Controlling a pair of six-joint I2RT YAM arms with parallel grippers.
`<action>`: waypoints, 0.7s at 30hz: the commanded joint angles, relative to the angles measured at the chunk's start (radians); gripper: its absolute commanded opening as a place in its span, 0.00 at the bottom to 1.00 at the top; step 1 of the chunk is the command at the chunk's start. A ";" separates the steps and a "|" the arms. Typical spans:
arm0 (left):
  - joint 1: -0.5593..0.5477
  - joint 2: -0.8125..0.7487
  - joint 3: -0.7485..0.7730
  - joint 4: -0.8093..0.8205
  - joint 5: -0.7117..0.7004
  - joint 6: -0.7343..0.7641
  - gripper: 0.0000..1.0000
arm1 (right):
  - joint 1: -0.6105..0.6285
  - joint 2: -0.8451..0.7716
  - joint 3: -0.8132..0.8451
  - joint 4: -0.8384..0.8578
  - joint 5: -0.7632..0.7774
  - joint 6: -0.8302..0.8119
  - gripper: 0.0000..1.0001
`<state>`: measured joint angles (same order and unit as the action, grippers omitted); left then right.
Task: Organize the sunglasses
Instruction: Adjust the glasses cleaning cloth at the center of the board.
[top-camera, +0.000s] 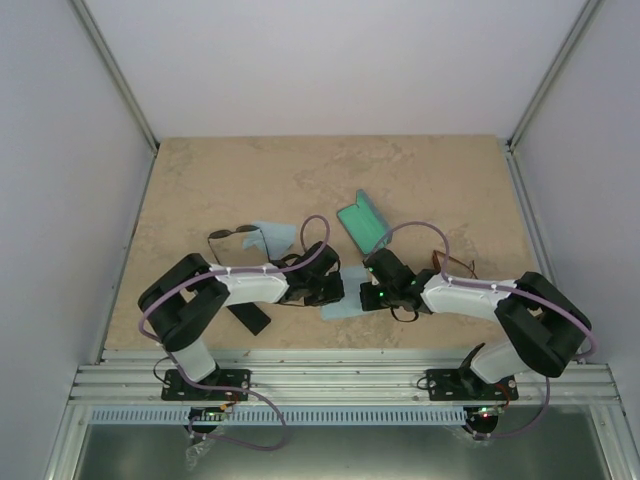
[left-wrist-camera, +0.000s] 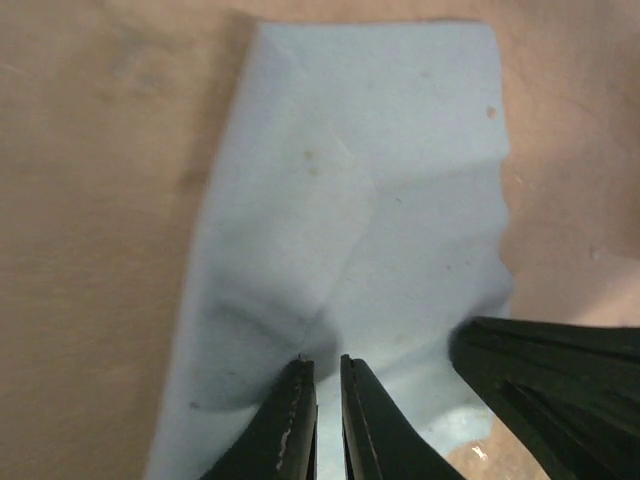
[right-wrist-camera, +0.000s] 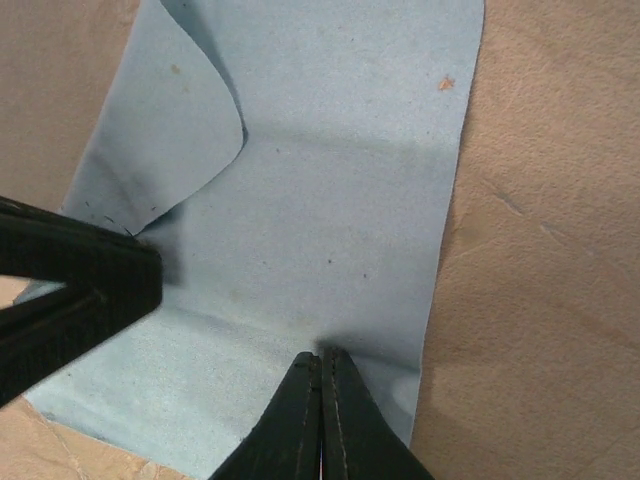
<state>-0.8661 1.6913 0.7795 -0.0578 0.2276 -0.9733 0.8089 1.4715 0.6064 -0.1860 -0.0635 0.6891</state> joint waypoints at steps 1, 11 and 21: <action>-0.004 -0.039 0.012 -0.149 -0.213 -0.016 0.12 | -0.002 0.038 -0.039 -0.037 0.026 0.017 0.03; 0.025 -0.152 -0.005 -0.217 -0.440 -0.059 0.13 | -0.002 0.024 -0.014 -0.065 0.054 0.006 0.03; 0.026 -0.107 -0.004 0.088 -0.012 0.110 0.21 | -0.003 0.031 0.005 -0.062 0.051 -0.008 0.03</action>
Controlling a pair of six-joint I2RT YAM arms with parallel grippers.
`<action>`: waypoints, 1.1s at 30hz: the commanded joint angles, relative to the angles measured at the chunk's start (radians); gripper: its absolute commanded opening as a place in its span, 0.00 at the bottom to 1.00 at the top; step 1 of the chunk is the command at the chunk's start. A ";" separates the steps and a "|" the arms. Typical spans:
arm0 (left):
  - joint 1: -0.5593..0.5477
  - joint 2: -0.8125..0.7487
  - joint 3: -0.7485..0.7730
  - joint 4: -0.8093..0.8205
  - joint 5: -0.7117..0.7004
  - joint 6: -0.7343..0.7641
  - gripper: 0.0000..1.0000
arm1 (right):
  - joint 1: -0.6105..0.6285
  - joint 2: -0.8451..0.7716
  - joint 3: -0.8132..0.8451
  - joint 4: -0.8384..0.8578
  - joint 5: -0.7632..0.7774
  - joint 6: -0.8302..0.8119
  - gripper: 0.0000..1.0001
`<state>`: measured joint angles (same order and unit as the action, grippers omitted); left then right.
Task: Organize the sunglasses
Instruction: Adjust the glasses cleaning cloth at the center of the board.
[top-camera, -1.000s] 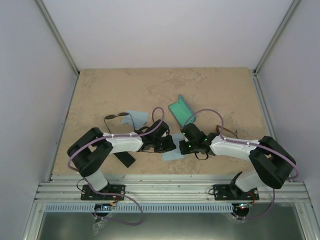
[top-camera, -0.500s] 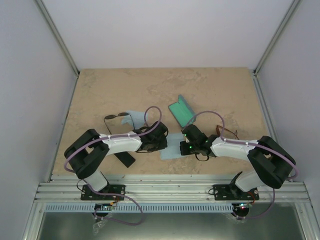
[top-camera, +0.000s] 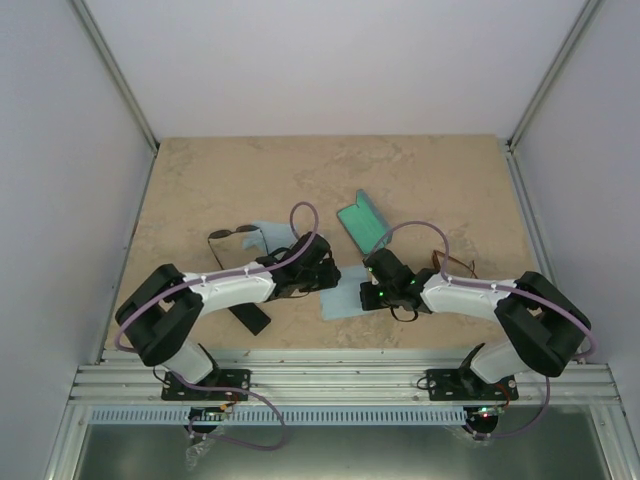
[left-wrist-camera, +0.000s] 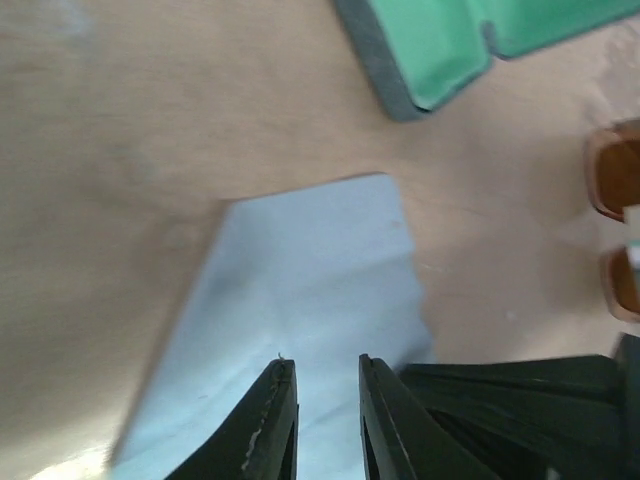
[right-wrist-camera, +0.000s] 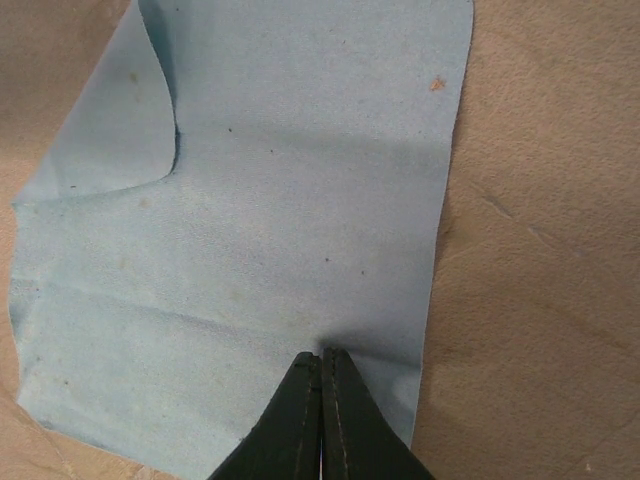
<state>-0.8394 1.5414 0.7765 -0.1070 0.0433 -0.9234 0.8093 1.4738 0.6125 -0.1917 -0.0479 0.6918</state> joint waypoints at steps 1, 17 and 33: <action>-0.001 0.062 0.008 0.136 0.180 0.063 0.21 | -0.003 0.033 -0.002 -0.055 0.036 -0.008 0.03; 0.001 0.206 0.124 -0.158 -0.147 0.011 0.16 | -0.002 0.062 -0.013 -0.084 0.093 0.018 0.00; 0.014 0.031 0.094 -0.122 -0.045 0.106 0.24 | -0.002 -0.048 0.035 -0.094 0.068 -0.016 0.08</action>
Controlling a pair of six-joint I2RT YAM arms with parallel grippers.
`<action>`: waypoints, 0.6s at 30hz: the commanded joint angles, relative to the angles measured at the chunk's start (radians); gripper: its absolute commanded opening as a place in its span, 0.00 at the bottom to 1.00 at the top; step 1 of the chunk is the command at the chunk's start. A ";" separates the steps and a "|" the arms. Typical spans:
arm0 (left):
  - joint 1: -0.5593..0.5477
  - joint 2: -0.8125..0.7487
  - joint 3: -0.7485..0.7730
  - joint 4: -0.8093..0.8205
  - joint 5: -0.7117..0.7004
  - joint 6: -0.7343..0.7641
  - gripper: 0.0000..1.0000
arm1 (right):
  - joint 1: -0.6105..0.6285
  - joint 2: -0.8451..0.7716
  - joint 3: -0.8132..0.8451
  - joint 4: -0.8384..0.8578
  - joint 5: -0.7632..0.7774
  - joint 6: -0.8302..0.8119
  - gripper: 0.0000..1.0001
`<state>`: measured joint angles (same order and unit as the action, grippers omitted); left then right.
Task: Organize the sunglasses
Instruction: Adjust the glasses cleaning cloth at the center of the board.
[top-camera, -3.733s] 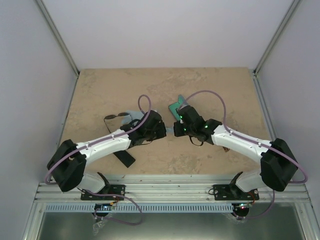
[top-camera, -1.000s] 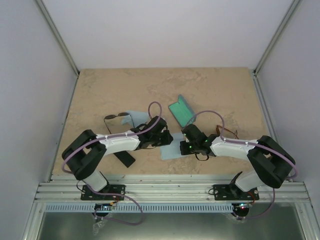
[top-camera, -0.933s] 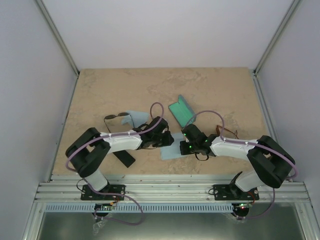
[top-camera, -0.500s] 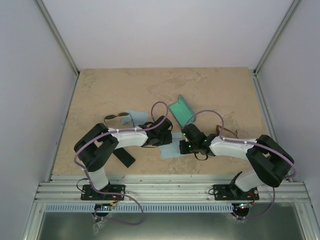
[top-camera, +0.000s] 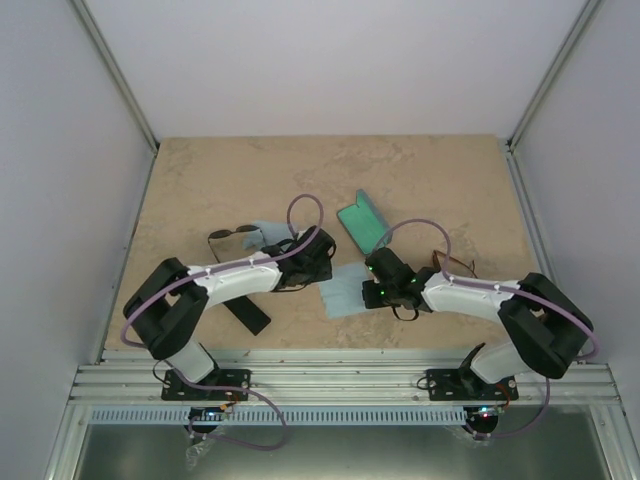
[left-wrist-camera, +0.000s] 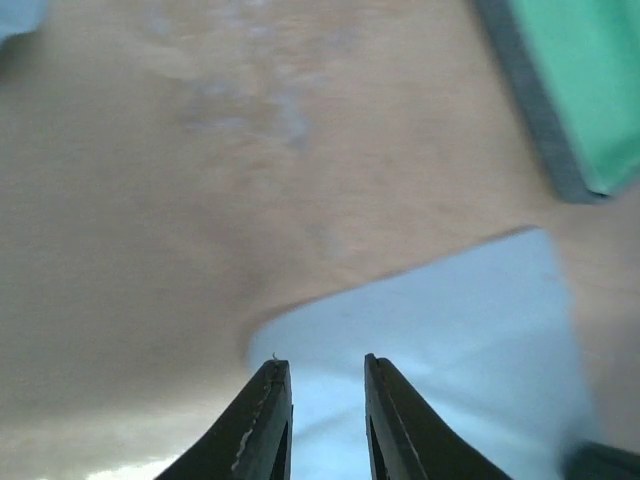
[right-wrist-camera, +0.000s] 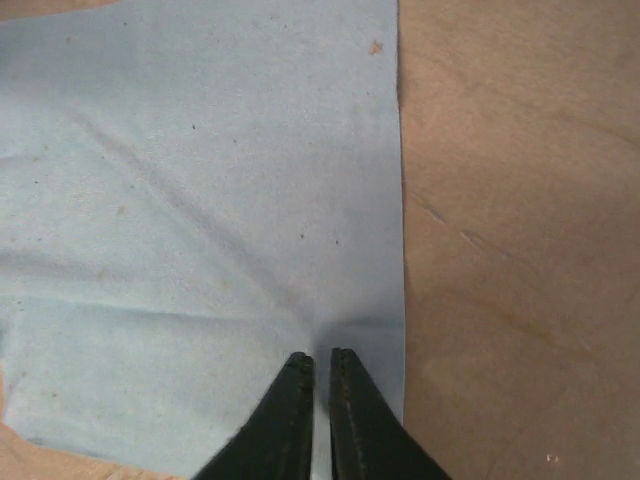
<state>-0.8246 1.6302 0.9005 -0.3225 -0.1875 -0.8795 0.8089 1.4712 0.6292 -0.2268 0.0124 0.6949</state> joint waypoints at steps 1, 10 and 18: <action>-0.001 -0.065 -0.050 0.134 0.255 0.062 0.24 | -0.002 -0.052 0.025 -0.062 0.008 -0.023 0.10; -0.057 -0.070 -0.230 0.355 0.561 -0.048 0.21 | -0.009 -0.052 0.070 -0.088 0.076 -0.025 0.16; -0.124 -0.080 -0.315 0.246 0.449 -0.119 0.20 | -0.008 -0.036 0.066 -0.085 0.068 -0.012 0.16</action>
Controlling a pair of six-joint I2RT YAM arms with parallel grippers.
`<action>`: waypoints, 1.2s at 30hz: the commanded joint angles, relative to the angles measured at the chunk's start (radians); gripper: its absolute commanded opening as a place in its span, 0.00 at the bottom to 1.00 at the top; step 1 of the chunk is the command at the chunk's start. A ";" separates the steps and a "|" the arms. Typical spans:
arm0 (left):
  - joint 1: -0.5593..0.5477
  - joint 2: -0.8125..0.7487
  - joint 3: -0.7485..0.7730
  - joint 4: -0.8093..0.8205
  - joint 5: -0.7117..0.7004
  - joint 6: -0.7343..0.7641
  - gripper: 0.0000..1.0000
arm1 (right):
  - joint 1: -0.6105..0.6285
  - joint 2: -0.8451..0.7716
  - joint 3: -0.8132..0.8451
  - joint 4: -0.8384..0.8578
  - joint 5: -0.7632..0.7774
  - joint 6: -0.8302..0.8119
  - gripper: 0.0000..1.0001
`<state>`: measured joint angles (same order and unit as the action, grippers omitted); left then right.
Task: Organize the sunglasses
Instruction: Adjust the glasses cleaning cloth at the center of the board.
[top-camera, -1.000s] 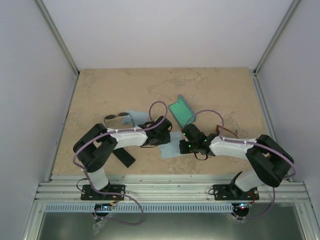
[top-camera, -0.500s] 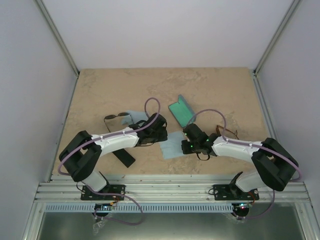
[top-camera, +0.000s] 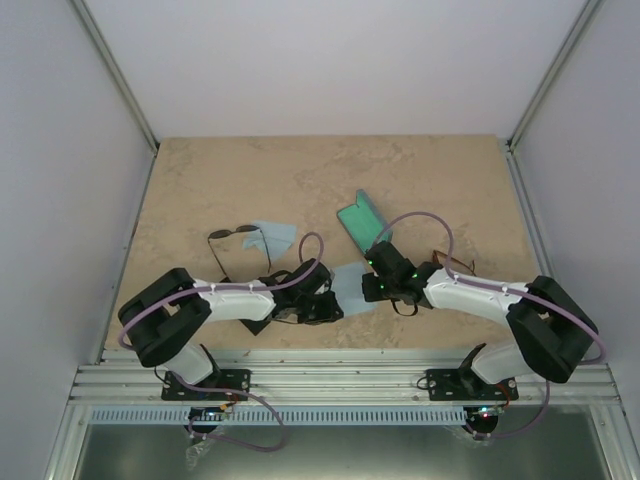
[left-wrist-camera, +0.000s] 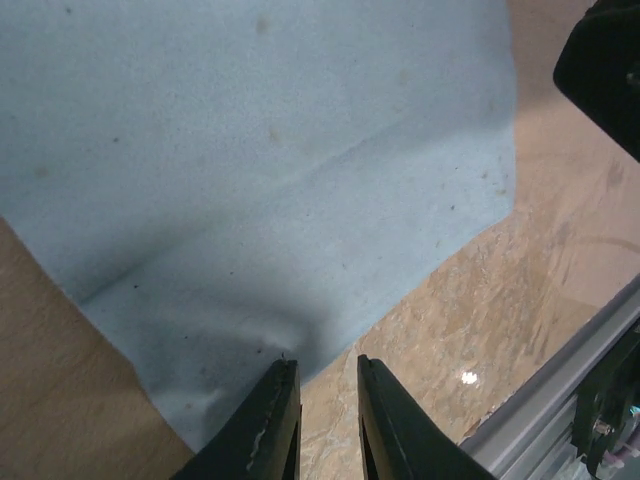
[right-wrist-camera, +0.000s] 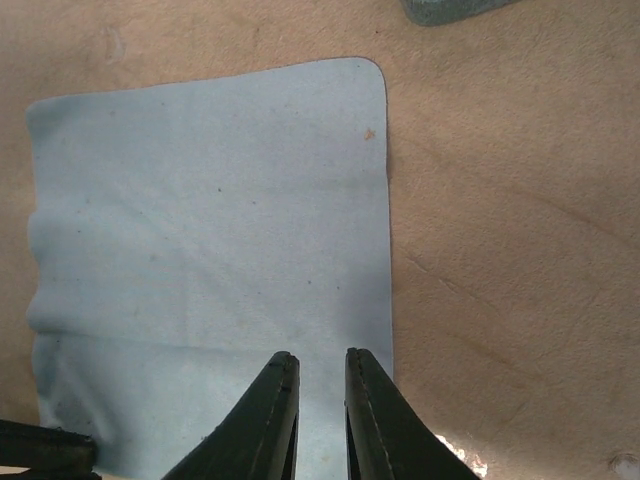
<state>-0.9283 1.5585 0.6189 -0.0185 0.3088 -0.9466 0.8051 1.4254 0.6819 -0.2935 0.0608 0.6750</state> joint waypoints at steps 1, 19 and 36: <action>-0.028 -0.016 -0.044 -0.081 -0.068 -0.058 0.20 | -0.004 0.009 0.013 -0.020 0.020 0.009 0.16; 0.084 -0.219 0.023 -0.290 -0.325 -0.052 0.36 | -0.007 0.055 0.074 0.006 0.042 -0.071 0.37; 0.232 0.038 0.162 -0.231 -0.275 0.100 0.42 | -0.027 0.244 0.173 0.027 0.041 -0.131 0.23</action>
<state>-0.7036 1.5707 0.7666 -0.2512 0.0322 -0.8684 0.7818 1.6478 0.8375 -0.2836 0.1085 0.5678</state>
